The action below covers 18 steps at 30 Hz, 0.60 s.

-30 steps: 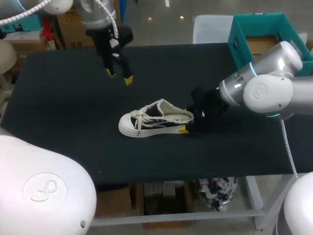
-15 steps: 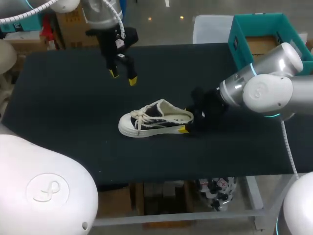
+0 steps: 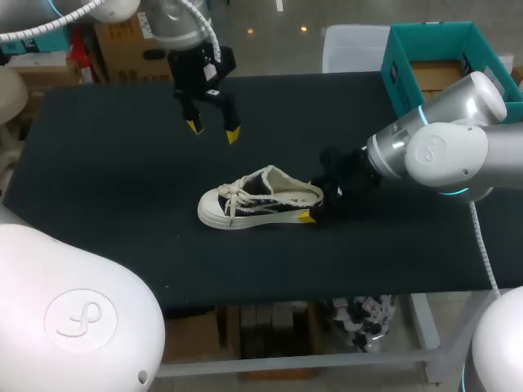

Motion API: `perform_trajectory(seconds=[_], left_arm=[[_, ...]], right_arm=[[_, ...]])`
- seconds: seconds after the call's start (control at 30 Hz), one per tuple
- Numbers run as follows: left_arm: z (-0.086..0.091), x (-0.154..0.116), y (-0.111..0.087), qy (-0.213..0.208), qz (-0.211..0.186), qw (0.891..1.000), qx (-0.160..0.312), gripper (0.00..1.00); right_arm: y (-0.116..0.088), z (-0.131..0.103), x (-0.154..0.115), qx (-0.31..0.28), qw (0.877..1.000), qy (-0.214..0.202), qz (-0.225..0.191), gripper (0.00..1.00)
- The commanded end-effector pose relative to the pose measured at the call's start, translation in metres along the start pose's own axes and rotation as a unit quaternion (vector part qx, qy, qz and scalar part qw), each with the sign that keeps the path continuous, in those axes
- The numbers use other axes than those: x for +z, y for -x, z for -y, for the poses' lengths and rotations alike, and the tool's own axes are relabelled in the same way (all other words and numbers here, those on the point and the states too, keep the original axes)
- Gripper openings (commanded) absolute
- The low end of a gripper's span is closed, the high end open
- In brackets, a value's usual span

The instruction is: Open the shoe tongue, take the insole out of the shoe, put the insole back into the shoe, and pack the shoe into the shoebox

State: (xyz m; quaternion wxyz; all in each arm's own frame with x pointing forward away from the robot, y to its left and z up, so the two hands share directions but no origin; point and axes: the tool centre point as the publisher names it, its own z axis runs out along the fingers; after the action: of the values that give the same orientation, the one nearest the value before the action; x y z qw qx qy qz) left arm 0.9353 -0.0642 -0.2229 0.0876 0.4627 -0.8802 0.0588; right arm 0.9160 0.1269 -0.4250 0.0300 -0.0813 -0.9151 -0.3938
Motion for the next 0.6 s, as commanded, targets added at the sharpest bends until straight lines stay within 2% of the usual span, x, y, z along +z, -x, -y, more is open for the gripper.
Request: perform_trajectory(seconds=[0.03,0.2,0.23,0.27,0.33,0.37,0.43,0.6], left_arm=[[0.002,-0.002,-0.001,0.003,0.002,1.0,-0.001,1.0],[0.002,-0.002,-0.001,0.003,0.002,1.0,-0.001,1.0],[0.006,0.0,-0.006,-0.001,0.015,0.998,-0.054,1.0],[0.005,0.0,-0.014,-0.01,0.021,0.998,-0.058,1.0],[0.007,-0.003,-0.025,-0.002,0.014,0.993,-0.119,1.0],[0.007,-0.004,-0.029,-0.004,0.015,0.992,-0.121,1.0],[0.01,-0.004,-0.035,-0.003,0.023,0.987,-0.157,1.0],[0.017,0.006,-0.041,0.007,0.049,0.974,-0.22,1.0]], right_arm=[[-0.001,0.002,0.005,0.0,1.0,0.001,0.0,0.0],[-0.001,0.002,0.005,0.0,1.0,0.001,0.0,0.0],[-0.001,0.002,0.005,0.0,1.0,0.001,0.0,0.0],[-0.001,0.002,0.005,0.0,1.0,0.001,0.0,0.0],[-0.001,0.002,0.005,0.0,1.0,0.001,0.0,0.0],[-0.001,0.002,0.005,0.0,1.0,0.001,0.0,0.0],[-0.001,0.002,0.005,0.0,1.0,0.001,0.0,0.0],[-0.001,0.002,0.005,0.0,1.0,0.001,0.0,0.0]])
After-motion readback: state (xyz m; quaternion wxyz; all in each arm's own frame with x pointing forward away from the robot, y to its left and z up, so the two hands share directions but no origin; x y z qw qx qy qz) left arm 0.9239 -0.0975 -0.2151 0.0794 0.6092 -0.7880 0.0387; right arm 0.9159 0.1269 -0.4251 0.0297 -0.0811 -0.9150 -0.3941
